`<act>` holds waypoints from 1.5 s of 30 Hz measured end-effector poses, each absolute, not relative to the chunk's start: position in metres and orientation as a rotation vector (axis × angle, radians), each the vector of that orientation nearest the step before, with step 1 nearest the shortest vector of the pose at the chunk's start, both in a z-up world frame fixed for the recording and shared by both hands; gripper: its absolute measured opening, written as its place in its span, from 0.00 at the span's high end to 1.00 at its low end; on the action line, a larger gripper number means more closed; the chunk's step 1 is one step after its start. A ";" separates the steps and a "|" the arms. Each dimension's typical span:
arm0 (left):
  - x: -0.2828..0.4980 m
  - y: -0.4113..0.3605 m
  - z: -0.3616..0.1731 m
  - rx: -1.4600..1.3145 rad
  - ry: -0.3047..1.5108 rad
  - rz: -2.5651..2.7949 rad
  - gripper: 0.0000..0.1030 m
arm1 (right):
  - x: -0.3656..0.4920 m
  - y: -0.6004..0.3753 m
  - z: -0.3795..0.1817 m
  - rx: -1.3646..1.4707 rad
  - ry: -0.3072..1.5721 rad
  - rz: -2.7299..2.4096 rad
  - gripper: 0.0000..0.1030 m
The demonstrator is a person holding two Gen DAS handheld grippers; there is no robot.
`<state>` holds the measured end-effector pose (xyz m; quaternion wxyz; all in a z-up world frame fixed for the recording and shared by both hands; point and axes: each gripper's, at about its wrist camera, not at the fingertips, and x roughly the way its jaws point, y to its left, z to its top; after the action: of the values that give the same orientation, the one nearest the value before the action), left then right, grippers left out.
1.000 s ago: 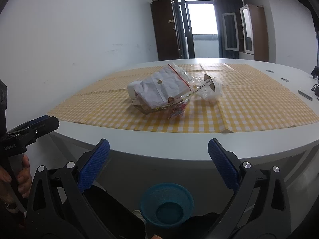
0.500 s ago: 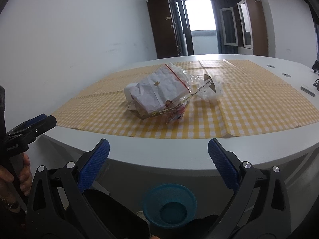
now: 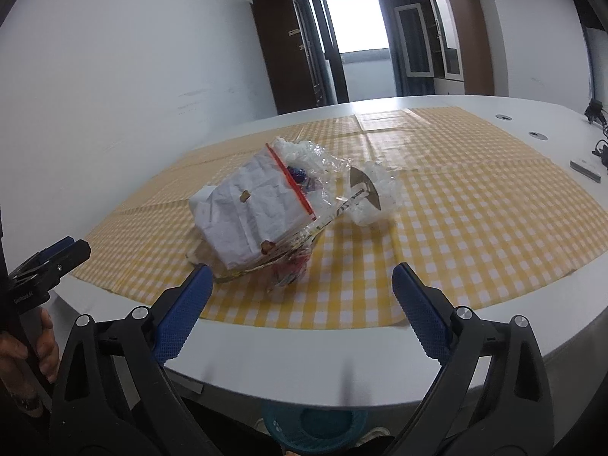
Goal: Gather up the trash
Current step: 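Grasp the white plastic cup with the left tool while the right tool grasps a clear plastic wrapper, then lift the cup and wrapper and carry both tools over the blue basket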
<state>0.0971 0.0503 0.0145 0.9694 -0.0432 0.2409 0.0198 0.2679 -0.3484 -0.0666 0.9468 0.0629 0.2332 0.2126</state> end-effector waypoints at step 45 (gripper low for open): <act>0.283 0.065 -0.011 0.032 0.744 0.151 0.87 | 0.349 -0.365 -0.046 0.190 0.513 0.443 0.97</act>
<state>0.2835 0.0655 -0.0106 0.9286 0.0157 0.3633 0.0739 0.3490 -0.3650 -0.0459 0.9387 0.0929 0.2514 0.2167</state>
